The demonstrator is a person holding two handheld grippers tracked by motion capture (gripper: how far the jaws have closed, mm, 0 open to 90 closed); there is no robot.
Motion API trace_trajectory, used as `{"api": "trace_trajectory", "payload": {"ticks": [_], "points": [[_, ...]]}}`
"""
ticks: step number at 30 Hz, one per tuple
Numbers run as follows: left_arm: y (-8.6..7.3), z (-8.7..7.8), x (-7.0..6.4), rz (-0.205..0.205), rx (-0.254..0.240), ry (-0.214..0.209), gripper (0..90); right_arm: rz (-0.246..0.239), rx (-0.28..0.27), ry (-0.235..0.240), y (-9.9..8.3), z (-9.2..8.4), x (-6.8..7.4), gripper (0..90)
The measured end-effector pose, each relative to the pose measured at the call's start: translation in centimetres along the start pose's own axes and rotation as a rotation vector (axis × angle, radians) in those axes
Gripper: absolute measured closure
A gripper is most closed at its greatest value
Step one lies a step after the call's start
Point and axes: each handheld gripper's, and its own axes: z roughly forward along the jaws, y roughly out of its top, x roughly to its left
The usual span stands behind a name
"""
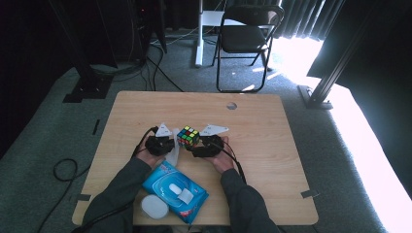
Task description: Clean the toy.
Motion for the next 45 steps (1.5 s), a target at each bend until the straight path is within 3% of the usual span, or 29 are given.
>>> {"api": "trace_trajectory", "payload": {"ticks": [26,32,33,45], "points": [[2.0,-1.2,1.2,-0.032,-0.082,-0.004,84.4,-0.034,0.014,0.053,-0.2,0.4,1.0,34.1],[1.6,-0.5,1.4,-0.049,-0.053,-0.059,84.4,-0.035,0.01,0.044,-0.2,0.1,0.7,34.1],[1.5,-0.3,1.4,-0.034,-0.028,-0.072,84.4,-0.033,0.007,0.042,-0.2,0.0,0.5,34.2],[1.1,0.6,0.9,-0.033,0.015,-0.077,84.4,0.014,-0.034,-0.011,0.4,-0.8,-0.4,34.2]]}}
